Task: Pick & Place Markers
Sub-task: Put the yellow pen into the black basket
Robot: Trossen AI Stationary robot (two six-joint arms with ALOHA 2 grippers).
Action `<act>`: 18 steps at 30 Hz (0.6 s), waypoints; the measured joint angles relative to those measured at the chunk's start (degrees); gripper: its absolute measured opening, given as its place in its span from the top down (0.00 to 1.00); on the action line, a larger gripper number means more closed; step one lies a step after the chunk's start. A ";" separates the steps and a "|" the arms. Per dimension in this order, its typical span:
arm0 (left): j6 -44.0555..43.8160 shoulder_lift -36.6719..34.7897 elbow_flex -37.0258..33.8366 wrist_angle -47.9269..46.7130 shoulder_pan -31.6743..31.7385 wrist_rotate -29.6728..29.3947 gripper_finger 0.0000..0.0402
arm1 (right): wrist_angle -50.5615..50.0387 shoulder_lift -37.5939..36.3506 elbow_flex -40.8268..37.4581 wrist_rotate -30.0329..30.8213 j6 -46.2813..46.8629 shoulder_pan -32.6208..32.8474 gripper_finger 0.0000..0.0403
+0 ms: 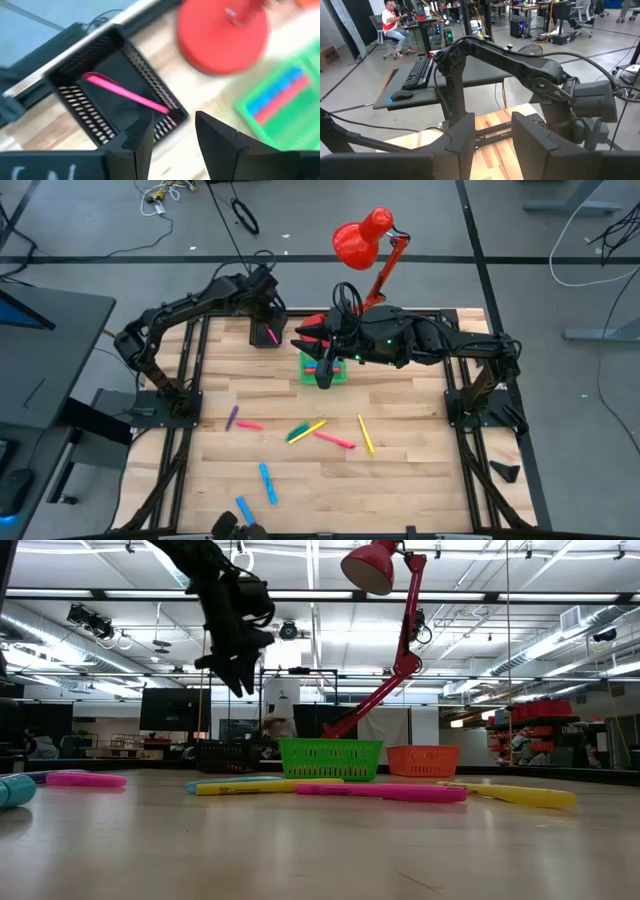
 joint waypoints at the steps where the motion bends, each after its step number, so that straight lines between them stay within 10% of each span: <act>1: 0.99 -0.44 0.00 -0.49 -0.75 0.37 0.62 | 0.03 0.00 0.00 0.00 0.01 0.00 0.68; 18: 5.51 -14.63 -0.13 6.59 -23.22 2.90 0.62 | -0.07 -0.12 -0.02 -0.02 -3.66 0.02 0.68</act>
